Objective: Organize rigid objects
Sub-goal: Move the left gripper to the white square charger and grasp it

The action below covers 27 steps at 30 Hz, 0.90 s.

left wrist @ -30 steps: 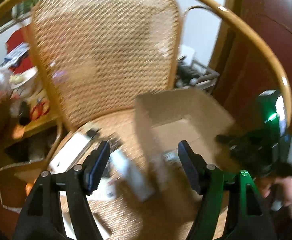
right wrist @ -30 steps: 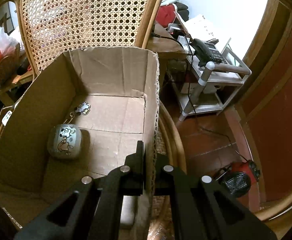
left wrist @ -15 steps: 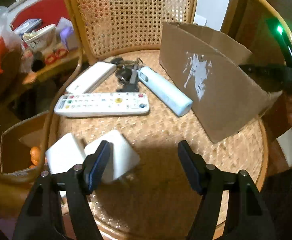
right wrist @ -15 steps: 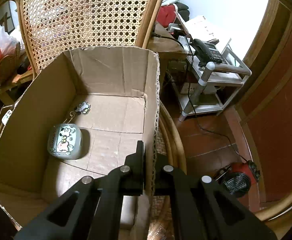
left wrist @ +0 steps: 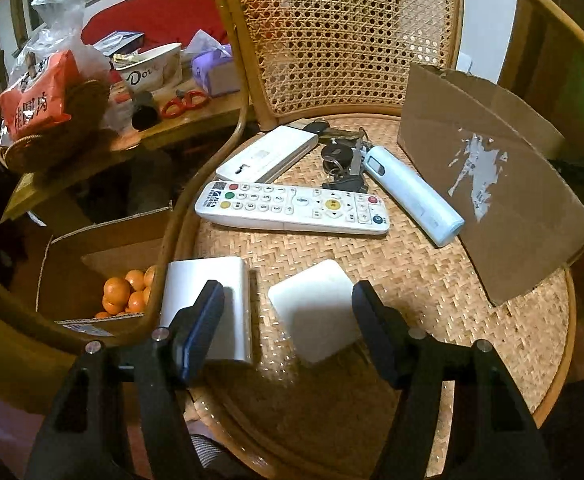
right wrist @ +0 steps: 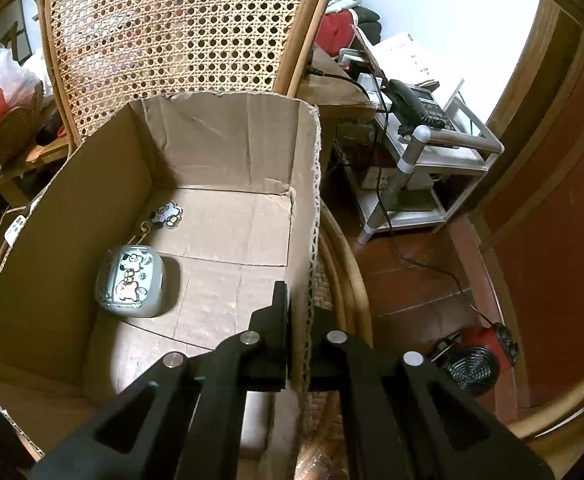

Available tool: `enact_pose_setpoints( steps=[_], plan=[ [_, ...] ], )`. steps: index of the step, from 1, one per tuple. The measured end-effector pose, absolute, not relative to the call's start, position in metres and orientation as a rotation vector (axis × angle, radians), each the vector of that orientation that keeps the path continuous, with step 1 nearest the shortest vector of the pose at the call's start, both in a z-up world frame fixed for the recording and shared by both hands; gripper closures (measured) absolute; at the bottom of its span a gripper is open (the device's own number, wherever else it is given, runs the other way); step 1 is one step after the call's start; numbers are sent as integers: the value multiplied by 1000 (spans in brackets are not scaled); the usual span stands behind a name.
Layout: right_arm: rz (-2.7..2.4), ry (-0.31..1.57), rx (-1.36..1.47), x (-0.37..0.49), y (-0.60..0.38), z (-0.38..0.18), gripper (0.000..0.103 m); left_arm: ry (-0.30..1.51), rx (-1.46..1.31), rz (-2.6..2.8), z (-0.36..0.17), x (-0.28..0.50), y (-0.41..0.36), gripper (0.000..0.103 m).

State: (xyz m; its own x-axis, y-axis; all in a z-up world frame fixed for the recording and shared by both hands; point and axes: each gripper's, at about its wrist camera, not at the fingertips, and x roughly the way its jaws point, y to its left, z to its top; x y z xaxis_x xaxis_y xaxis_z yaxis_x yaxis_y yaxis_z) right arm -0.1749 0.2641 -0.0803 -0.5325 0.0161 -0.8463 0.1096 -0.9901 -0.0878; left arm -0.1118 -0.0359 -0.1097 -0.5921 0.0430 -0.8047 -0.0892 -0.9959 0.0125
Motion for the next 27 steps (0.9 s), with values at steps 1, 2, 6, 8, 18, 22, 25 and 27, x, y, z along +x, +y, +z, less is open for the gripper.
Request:
enact_pose_setpoints(
  steps=[1, 2, 6, 8, 18, 22, 25, 27],
  plan=[
    [-2695, 204, 1490, -175, 263, -80, 97, 75, -1379, 2741, -110, -112, -36, 37],
    [-2694, 203, 1490, -175, 263, -80, 97, 81, -1380, 2745, -111, -113, -36, 37],
    [-2694, 203, 1492, -176, 264, -80, 97, 60, -1378, 2758, -111, -119, -37, 36],
    [-2696, 204, 1491, -175, 264, -80, 97, 46, -1377, 2763, -112, -122, -38, 36],
    [-2692, 202, 1489, -175, 262, -81, 97, 82, -1407, 2784, -112, -135, -39, 39],
    [-2693, 204, 1489, -175, 262, -81, 97, 64, -1395, 2757, -111, -133, -37, 40],
    [-2692, 204, 1490, -176, 262, -81, 97, -49, -1395, 2616, -112, -128, -27, 37],
    [-2691, 200, 1489, -175, 263, -81, 97, -166, -1450, 2508, -127, -130, -24, 41]
  ],
)
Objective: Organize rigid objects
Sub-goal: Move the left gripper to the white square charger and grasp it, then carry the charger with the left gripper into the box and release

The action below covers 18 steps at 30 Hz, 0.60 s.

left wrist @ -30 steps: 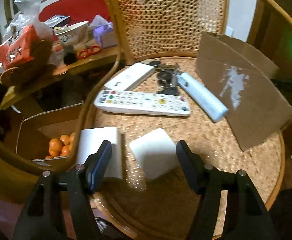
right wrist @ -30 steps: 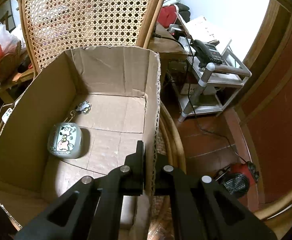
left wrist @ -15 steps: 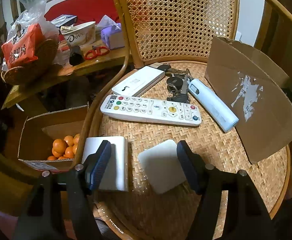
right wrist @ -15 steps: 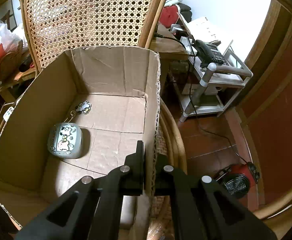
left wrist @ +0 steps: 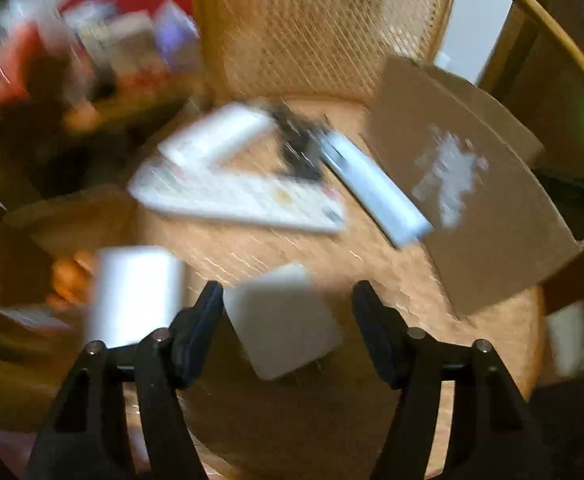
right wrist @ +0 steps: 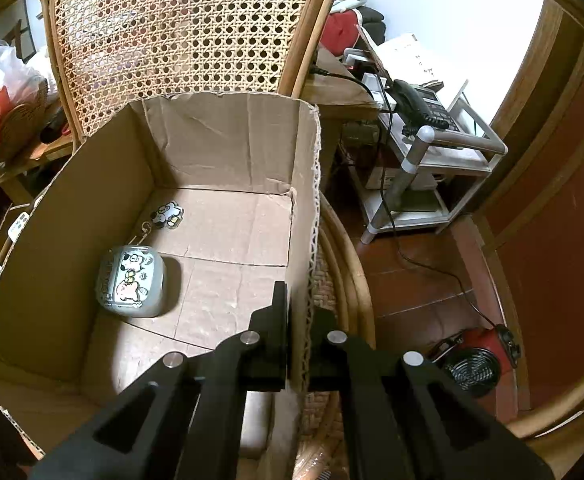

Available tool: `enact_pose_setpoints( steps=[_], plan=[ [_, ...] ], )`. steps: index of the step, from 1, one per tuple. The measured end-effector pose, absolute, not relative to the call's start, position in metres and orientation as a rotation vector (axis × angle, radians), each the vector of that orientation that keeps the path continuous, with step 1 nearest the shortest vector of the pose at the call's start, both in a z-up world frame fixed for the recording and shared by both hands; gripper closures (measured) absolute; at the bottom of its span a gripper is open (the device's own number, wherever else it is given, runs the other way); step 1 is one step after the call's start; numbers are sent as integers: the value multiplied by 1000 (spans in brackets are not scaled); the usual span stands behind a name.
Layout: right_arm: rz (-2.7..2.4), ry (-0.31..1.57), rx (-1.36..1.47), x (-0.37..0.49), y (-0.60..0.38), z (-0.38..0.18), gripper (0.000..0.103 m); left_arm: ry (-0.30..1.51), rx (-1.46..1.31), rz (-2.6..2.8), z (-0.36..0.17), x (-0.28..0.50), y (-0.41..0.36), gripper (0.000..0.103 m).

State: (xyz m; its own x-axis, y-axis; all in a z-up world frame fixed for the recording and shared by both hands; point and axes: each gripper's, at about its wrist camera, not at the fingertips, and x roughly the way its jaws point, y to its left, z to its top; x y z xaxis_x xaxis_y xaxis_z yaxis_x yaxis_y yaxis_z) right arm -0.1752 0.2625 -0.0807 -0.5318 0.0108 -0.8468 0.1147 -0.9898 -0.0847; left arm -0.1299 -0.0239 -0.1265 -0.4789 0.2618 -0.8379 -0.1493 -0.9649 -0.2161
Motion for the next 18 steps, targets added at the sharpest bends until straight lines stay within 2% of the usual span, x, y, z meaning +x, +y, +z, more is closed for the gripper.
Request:
enact_pose_setpoints(
  steps=[2, 5, 8, 9, 15, 18],
  plan=[
    [-2692, 206, 1488, -175, 262, -81, 97, -65, -1434, 2550, -124, -128, -15, 42],
    [-2692, 205, 1489, -175, 262, -81, 97, -77, -1410, 2529, -121, -124, -7, 43],
    [-2692, 203, 1489, -175, 262, -81, 97, -13, -1392, 2530, -123, -116, 5, 45],
    [-2692, 202, 1489, -175, 262, -81, 97, 7, -1380, 2536, -124, -115, 7, 59],
    [-2690, 207, 1487, -175, 263, -81, 97, -15, -1357, 2518, -124, -116, 6, 59],
    [-2689, 202, 1489, -175, 262, -81, 97, 53, -1300, 2561, -111, -114, 11, 59]
  ],
)
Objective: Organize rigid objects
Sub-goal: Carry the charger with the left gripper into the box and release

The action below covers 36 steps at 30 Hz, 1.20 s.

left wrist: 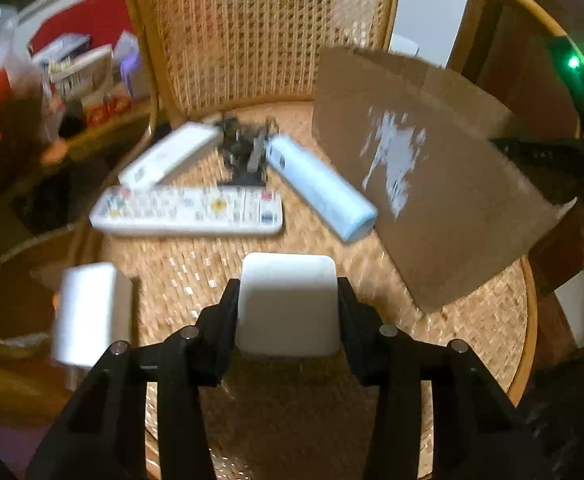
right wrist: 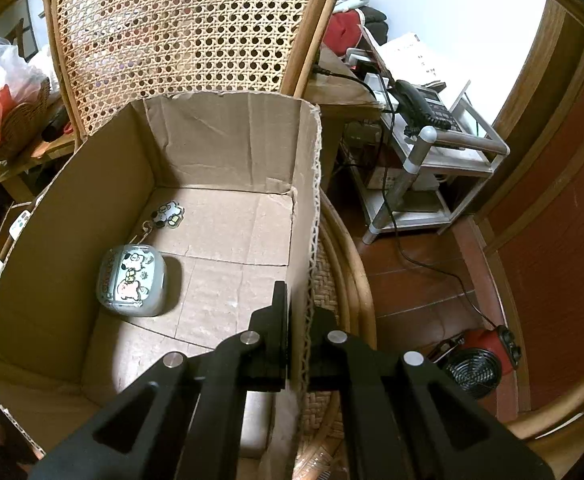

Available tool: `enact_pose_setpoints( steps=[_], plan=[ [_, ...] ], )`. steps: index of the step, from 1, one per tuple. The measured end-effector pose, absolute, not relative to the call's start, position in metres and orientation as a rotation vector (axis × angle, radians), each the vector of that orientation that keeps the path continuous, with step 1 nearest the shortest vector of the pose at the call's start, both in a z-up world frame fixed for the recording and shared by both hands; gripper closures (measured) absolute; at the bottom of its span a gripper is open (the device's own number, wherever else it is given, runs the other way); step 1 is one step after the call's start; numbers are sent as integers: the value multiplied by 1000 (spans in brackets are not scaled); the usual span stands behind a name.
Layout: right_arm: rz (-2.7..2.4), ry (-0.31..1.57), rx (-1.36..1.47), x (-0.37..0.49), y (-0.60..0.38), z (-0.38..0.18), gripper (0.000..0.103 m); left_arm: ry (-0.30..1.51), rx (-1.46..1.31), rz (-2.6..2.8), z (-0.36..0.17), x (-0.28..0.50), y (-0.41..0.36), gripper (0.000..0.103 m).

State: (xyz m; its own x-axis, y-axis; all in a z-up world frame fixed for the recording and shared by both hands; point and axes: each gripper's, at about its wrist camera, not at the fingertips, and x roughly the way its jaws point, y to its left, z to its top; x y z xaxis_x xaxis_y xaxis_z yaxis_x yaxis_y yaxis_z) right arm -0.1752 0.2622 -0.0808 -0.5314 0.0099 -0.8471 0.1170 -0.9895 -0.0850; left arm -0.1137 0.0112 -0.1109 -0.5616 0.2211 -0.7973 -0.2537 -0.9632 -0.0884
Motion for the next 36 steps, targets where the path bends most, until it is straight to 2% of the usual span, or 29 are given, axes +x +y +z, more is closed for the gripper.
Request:
enact_pose_setpoints(
  steps=[19, 27, 36],
  plan=[
    [-2691, 180, 1492, -175, 261, -81, 97, 70, -1061, 2561, -8, -144, 95, 59],
    [-2709, 150, 1478, -175, 260, -82, 98, 69, -1110, 2486, -21, -152, 136, 59],
    [-2713, 108, 1471, -167, 260, -81, 99, 57, -1168, 2454, -38, -152, 148, 59]
  ],
)
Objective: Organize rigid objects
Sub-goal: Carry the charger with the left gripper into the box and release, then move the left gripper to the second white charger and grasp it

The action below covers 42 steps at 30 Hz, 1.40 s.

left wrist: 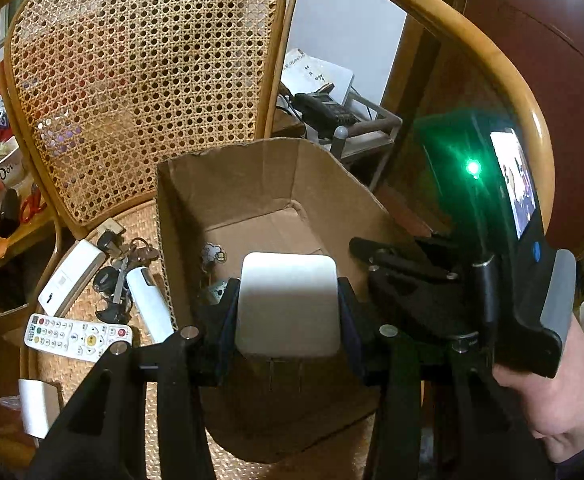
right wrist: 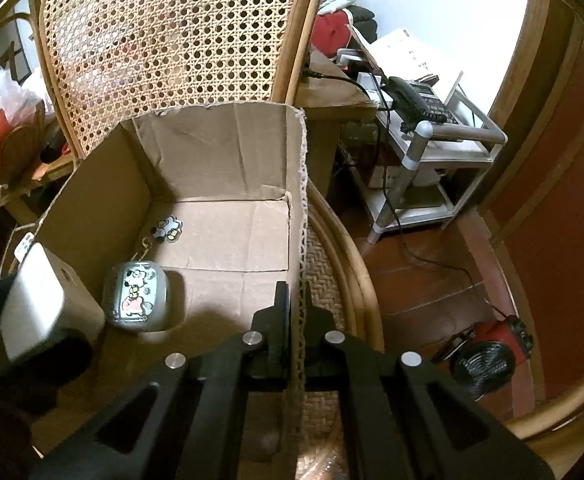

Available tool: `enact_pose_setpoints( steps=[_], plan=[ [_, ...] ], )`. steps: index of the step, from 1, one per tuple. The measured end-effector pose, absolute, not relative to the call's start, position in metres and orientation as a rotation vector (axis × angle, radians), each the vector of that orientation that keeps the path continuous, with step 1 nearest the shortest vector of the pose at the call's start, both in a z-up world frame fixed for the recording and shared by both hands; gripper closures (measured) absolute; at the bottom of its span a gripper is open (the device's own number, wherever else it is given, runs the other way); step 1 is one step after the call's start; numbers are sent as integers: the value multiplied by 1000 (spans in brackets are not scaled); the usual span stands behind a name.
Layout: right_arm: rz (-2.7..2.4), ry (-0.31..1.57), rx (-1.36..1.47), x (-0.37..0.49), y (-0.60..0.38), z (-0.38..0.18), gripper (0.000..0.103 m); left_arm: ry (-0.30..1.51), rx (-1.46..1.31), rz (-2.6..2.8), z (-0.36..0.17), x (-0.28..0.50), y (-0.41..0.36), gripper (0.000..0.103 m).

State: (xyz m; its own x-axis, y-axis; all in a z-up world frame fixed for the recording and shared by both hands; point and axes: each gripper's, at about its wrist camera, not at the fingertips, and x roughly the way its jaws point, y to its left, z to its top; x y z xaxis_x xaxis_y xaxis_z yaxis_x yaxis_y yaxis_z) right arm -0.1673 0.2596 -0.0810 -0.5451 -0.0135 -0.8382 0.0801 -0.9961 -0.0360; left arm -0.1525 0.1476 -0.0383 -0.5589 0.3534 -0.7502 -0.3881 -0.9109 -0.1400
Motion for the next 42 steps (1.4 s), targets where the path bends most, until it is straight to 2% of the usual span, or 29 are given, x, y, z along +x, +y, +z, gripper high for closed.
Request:
enact_pose_setpoints(
  steps=[8, 9, 10, 12, 27, 32, 42],
  plan=[
    [-2711, 100, 1464, -170, 266, -80, 99, 52, -1178, 2450, -39, -151, 148, 59],
    [-2713, 94, 1462, -170, 266, -80, 99, 60, -1173, 2463, -38, -151, 148, 52],
    [-2713, 85, 1458, -170, 269, -79, 99, 62, -1170, 2478, -36, -152, 146, 37],
    [-2710, 84, 1452, -170, 269, -77, 99, 53, -1152, 2501, -32, -152, 142, 28],
    [-2713, 90, 1440, -171, 272, -72, 99, 113, -1124, 2636, -10, -130, 95, 27],
    [-2707, 88, 1447, -171, 273, -72, 99, 183, -1208, 2718, -26, -122, 57, 27],
    [-2696, 81, 1453, -172, 273, -74, 99, 266, -1563, 2702, -89, -136, -14, 27]
  ],
)
